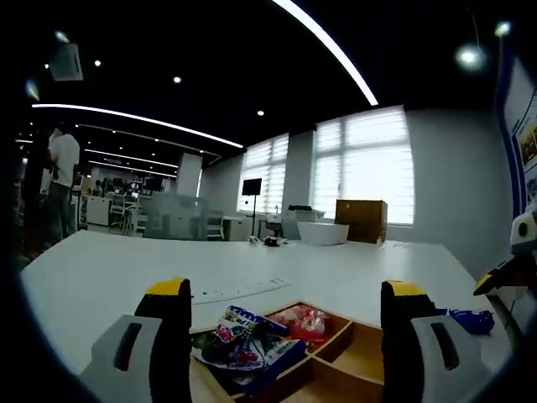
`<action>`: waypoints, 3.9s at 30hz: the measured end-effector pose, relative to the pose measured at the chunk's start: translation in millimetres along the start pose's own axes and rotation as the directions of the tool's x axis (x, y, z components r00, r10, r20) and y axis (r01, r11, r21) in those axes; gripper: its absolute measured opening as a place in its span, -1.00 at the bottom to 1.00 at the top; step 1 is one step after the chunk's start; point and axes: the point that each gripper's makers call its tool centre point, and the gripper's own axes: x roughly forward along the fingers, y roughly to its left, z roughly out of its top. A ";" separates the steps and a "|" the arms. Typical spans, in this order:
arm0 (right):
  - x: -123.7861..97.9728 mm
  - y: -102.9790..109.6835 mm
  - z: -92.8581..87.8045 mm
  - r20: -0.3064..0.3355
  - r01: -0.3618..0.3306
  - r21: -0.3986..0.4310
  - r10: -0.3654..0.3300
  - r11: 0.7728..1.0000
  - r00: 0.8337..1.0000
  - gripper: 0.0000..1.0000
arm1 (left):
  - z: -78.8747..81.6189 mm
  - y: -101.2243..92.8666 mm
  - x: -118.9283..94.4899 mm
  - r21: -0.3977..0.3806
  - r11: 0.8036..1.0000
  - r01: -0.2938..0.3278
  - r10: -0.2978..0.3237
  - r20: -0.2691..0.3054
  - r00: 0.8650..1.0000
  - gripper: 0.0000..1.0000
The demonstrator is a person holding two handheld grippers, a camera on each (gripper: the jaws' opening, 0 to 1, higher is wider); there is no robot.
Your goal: Pick up the scattered marshmallows, QQ candies, Oreo cookies, and mixed nuts on the table and sort them into separate containers
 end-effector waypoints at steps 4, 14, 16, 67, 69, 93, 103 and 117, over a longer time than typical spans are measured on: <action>1.0 0.2 -1.1 -0.004 0.000 -0.001 0.000 1.000 1.000 0.67 | -2.5 -2.1 -12.5 0.035 0.999 -0.009 0.009 -0.023 1.000 0.94; 3.8 2.0 5.6 0.011 -0.012 -0.014 0.012 1.000 1.000 0.66 | -8.1 -12.2 -53.7 0.009 1.000 -0.006 0.006 -0.021 1.000 0.94; 4.2 1.9 5.5 0.009 -0.012 -0.015 0.012 1.000 1.000 0.66 | -8.0 -14.1 -62.8 0.006 1.000 -0.006 0.006 -0.010 1.000 0.94; 9.1 6.4 5.2 0.016 -0.033 -0.009 0.033 0.999 0.999 0.66 | -46.1 -54.4 -194.3 0.000 1.000 -0.003 0.003 -0.157 0.988 0.94; 8.9 6.6 5.7 0.016 -0.033 -0.008 0.033 0.999 0.999 0.66 | -45.8 -54.4 -197.3 0.002 1.000 -0.007 0.008 -0.164 0.986 0.94; 1.7 2.7 6.8 0.026 -0.026 -0.012 0.026 1.000 0.999 0.66 | -53.3 -61.8 -217.5 0.062 0.998 -0.018 0.034 -0.270 0.962 0.94; 4.1 3.1 7.0 0.023 -0.031 -0.013 0.031 0.999 0.999 0.66 | -55.9 -61.0 -219.3 0.074 0.997 -0.023 0.043 -0.283 0.958 0.94; 7.3 5.6 3.0 0.014 -0.034 -0.011 0.034 0.999 0.999 0.65 | -58.2 -61.6 -216.7 0.069 0.997 -0.025 0.043 -0.273 0.961 0.94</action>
